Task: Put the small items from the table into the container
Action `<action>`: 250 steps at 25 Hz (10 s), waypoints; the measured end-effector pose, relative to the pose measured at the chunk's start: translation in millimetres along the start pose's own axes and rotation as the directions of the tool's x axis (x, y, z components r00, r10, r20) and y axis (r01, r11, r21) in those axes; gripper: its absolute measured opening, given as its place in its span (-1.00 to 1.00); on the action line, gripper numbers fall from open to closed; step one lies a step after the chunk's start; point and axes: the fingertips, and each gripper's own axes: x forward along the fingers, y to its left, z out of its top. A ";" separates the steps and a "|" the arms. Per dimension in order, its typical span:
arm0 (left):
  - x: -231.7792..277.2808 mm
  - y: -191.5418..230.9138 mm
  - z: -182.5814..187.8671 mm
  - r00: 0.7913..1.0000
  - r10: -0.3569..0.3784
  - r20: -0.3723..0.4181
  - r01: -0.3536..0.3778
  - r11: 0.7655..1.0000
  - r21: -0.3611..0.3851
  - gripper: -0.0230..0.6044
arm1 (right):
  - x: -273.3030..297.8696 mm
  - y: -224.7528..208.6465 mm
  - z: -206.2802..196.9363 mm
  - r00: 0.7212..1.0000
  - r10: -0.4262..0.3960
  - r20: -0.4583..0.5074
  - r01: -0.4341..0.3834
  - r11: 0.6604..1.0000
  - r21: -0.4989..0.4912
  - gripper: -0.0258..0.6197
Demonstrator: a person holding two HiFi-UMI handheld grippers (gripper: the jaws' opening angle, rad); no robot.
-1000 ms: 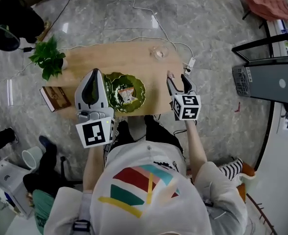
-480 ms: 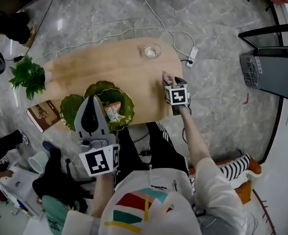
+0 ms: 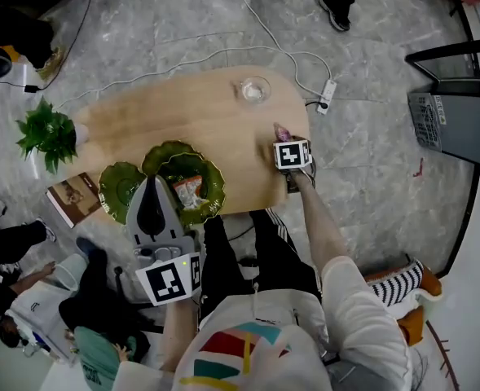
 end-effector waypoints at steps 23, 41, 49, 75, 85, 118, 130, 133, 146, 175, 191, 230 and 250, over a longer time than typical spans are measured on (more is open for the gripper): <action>-95.7 101.3 150.0 0.922 0.182 0.342 -0.182 0.983 -0.032 -0.90 | -354.3 150.2 152.5 0.687 0.283 0.670 -0.183 0.959 -0.218 -0.34; -182.1 193.3 128.5 0.861 0.378 0.340 -0.360 0.926 -0.117 -0.90 | -447.6 315.2 152.5 0.499 0.610 0.616 -0.291 0.787 -0.545 -0.34; -160.1 203.6 104.8 0.861 0.440 0.255 -0.419 0.898 -0.135 -0.90 | -374.9 324.9 174.5 0.596 0.730 0.335 -0.319 0.598 -0.735 -0.34; -82.4 247.1 -26.0 0.838 0.543 0.054 -0.528 0.832 -0.170 -0.90 | -94.2 386.8 109.1 0.671 0.477 -0.567 -0.633 -0.029 -0.774 -0.28; -92.7 248.8 0.7 0.843 0.528 0.104 -0.509 0.845 -0.161 -0.90 | -125.9 395.4 136.3 0.695 0.546 -0.468 -0.576 0.034 -0.817 -0.28; -170.2 202.9 149.0 0.836 0.363 0.413 -0.360 0.929 -0.087 -0.90 | -492.7 368.0 179.8 0.385 0.667 0.638 -0.230 0.739 -0.634 -0.88; -175.3 205.2 142.9 0.839 0.371 0.397 -0.363 0.927 -0.099 -0.90 | -491.5 378.4 177.0 0.390 0.682 0.619 -0.198 0.718 -0.667 -0.88; -179.4 210.2 143.5 0.828 0.394 0.400 -0.383 0.917 -0.111 -0.90 | -492.2 383.5 177.6 0.387 0.695 0.606 -0.200 0.705 -0.680 -0.88; -238.8 289.4 89.4 0.809 0.482 0.337 -0.461 0.875 -0.147 -0.90 | -477.3 476.8 143.8 0.332 0.757 0.562 -0.345 0.652 -0.675 -0.86; -243.1 446.9 -166.0 0.936 0.349 0.039 -0.346 0.936 -0.060 -0.90 | 10.0 617.4 -8.4 0.946 0.257 0.200 -0.238 0.965 -0.112 -0.25; -263.5 459.0 -161.4 0.897 0.440 0.033 -0.437 0.896 -0.079 -0.90 | 20.3 606.9 -23.7 0.965 0.235 0.113 -0.209 0.957 -0.202 -0.35; -188.5 345.9 -3.7 0.943 0.221 0.250 -0.212 0.975 -0.062 -0.90 | -333.1 485.4 101.9 0.667 0.401 0.628 -0.210 0.910 -0.358 -0.35; -158.4 332.1 -25.6 0.961 0.198 0.191 -0.192 0.980 -0.053 -0.90 | -292.1 454.8 106.1 0.727 0.358 0.586 -0.181 0.923 -0.339 -0.35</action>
